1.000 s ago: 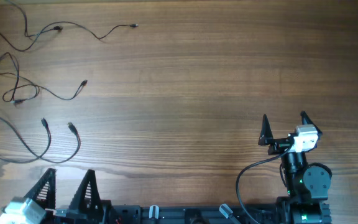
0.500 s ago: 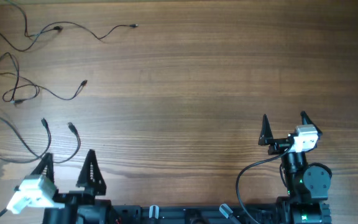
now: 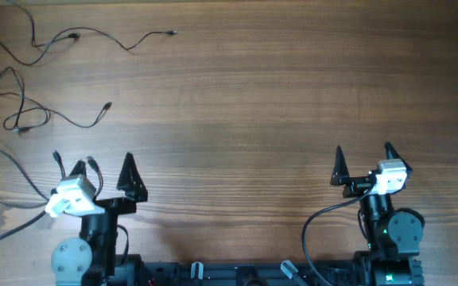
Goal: Untangle cables
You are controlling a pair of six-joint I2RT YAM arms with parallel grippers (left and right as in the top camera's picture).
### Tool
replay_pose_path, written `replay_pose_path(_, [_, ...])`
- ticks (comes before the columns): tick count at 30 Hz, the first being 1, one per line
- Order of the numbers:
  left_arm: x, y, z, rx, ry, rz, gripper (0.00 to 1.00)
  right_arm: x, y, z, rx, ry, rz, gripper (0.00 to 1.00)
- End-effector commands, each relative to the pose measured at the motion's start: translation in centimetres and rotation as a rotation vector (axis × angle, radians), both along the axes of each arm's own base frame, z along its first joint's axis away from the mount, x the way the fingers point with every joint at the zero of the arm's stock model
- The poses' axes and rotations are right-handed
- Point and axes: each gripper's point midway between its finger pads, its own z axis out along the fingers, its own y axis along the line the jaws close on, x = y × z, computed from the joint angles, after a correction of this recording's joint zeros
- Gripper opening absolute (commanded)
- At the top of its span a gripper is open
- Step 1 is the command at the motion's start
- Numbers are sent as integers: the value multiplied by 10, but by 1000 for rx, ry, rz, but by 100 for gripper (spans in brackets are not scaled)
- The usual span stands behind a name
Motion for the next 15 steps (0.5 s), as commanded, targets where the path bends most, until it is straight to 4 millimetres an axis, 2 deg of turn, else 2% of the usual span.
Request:
replay_pose_path(1, [11, 0, -12, 12, -25, -1, 100, 0, -1, 1, 16, -6, -4, 100])
replay_pose_path(7, [29, -4, -30, 6, -104, -26, 100, 0, -1, 1, 16, -6, -4, 100])
replay_pose_path(15, [35, -8, -39, 7, -137, -49, 100, 0, -1, 1, 16, -6, -4, 100])
